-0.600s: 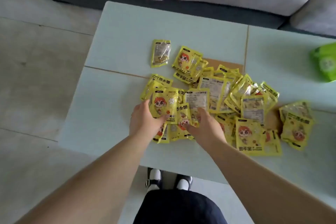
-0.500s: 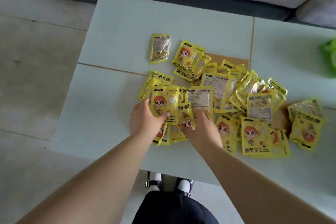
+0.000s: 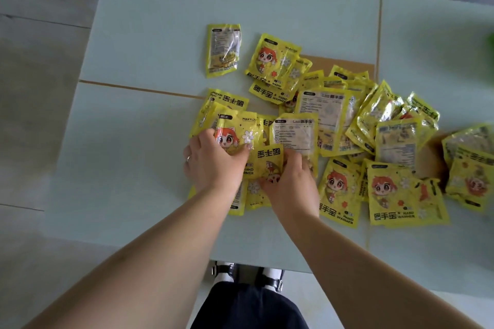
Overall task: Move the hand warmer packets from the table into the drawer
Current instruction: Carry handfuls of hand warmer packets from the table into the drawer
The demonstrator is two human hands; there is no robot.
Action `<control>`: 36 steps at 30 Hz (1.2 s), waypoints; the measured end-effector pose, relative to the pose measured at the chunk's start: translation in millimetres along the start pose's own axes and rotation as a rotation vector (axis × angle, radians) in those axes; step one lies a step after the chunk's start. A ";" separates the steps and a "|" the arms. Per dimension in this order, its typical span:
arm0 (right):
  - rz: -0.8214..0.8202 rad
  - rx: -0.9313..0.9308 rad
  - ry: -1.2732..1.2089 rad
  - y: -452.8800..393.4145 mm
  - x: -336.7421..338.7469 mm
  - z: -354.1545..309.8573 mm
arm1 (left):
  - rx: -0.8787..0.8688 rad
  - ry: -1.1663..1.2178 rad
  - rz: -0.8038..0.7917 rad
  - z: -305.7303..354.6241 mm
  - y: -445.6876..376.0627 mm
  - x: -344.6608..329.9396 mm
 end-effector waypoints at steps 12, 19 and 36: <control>-0.020 -0.081 -0.263 -3.2 39.7 13.4 | -0.018 0.474 -0.112 -11.3 -8.0 43.6; 0.110 -0.098 -0.263 -17.3 56.7 17.0 | 0.101 0.521 -0.337 -71.8 27.9 40.6; 0.146 -0.126 -0.509 -17.5 49.3 10.7 | -0.003 0.247 -0.033 -83.7 48.7 25.2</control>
Point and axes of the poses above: each hand's wrist, its own y-axis away from the middle knuckle, its own x-axis out of the back of the hand, z = x × y, the point moved 7 cm from there along -y, towards the middle knuckle, and after that the axes turned 1 degree about x, right-handed, at the moved point
